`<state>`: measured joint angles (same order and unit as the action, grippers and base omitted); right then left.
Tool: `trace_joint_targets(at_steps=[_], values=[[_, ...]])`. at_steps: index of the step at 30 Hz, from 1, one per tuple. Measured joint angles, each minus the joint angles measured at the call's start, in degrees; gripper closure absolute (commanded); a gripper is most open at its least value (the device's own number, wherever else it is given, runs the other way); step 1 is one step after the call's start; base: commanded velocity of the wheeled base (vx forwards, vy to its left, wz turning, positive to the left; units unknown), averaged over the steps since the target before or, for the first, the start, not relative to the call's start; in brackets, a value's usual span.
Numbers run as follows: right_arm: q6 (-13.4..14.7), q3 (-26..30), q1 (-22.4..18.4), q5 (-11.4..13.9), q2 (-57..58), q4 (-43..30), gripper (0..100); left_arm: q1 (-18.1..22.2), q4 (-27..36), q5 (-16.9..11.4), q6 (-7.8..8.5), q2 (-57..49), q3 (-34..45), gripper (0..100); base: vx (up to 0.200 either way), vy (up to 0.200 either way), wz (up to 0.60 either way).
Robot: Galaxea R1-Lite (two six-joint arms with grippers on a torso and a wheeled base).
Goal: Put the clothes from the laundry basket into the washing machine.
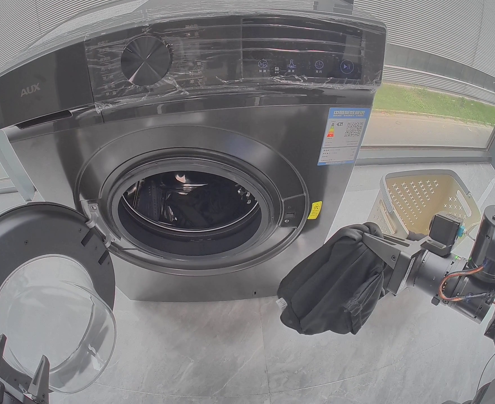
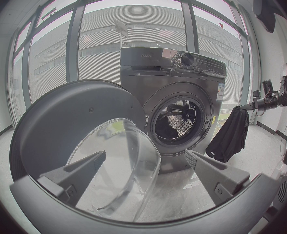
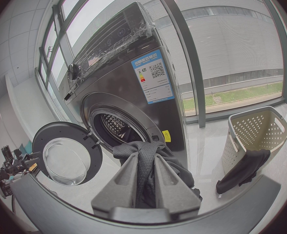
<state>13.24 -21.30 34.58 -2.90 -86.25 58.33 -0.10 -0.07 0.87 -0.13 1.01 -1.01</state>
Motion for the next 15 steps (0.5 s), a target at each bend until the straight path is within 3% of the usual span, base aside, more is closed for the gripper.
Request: trace_joint_targets(at_steps=[11,15], values=[[-0.05,-0.09,0.04,0.11,-0.11,0.0,100,0.0,0.0,0.0,0.0,0.02,0.0,0,0.0,0.0,0.0],[-0.05,-0.04,0.02,0.11,-0.18,0.0,100,0.0,0.0,0.0,0.04,0.0,0.0,0,-0.15,0.0,0.0]])
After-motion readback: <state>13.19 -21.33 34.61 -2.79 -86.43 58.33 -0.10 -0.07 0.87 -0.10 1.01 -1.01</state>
